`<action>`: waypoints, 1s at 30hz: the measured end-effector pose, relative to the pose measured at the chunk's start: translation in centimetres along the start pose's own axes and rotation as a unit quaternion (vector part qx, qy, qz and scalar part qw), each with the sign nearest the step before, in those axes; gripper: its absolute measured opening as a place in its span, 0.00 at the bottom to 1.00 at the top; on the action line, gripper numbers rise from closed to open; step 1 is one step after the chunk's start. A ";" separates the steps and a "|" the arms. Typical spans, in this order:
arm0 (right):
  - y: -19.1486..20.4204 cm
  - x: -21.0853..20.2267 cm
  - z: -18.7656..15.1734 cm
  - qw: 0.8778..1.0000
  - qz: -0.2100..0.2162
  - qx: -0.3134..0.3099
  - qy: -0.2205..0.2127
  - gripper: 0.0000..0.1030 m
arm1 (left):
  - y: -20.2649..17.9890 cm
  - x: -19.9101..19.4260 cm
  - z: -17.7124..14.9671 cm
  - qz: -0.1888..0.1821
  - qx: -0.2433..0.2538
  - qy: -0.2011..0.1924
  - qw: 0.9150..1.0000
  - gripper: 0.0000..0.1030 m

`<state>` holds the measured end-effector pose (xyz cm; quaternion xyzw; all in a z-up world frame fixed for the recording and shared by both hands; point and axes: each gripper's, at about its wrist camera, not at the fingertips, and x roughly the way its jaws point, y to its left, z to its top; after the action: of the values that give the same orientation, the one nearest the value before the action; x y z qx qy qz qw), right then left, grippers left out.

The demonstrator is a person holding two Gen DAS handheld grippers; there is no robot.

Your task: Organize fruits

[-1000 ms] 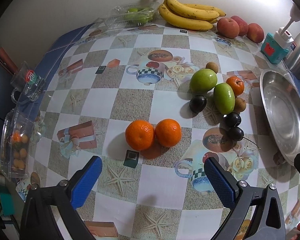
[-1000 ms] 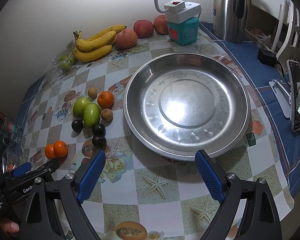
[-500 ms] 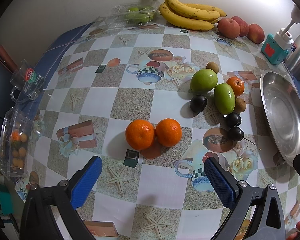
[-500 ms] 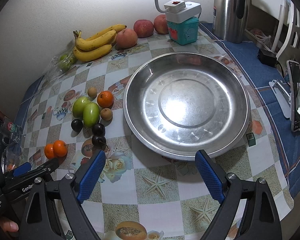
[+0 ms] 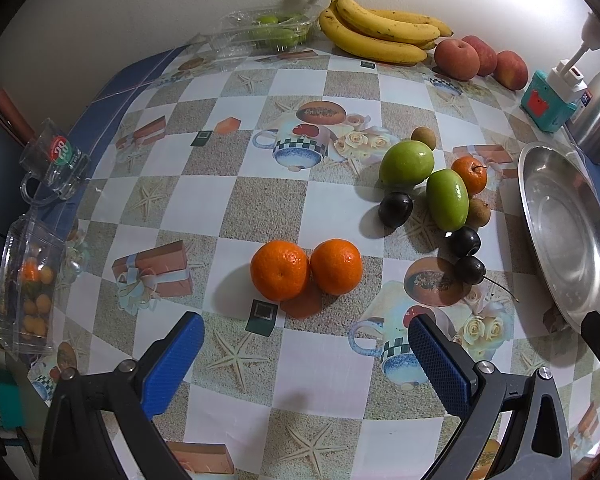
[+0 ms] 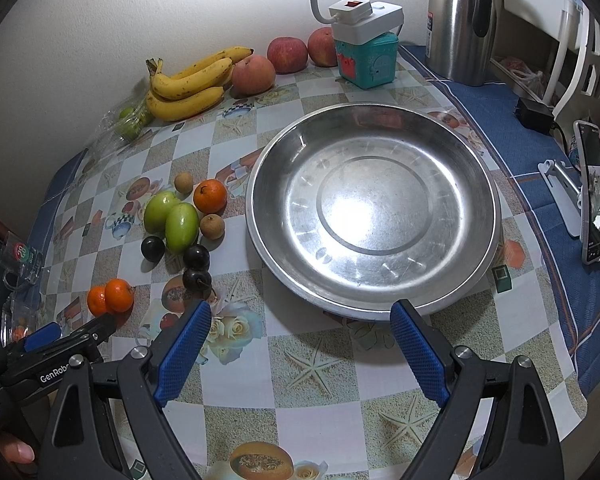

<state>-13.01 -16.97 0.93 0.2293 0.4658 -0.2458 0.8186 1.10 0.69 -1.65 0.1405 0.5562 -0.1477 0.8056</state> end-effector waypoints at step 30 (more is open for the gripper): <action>5.2 1.5 1.4 0.999 0.021 -0.040 0.023 0.89 | 3.4 -0.1 1.6 -0.030 -0.033 -0.012 0.999 1.00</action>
<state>-8.23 -14.08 1.08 0.2121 0.4890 -0.2045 0.8210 3.83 3.20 -0.83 0.0948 0.5548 -0.1553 0.8118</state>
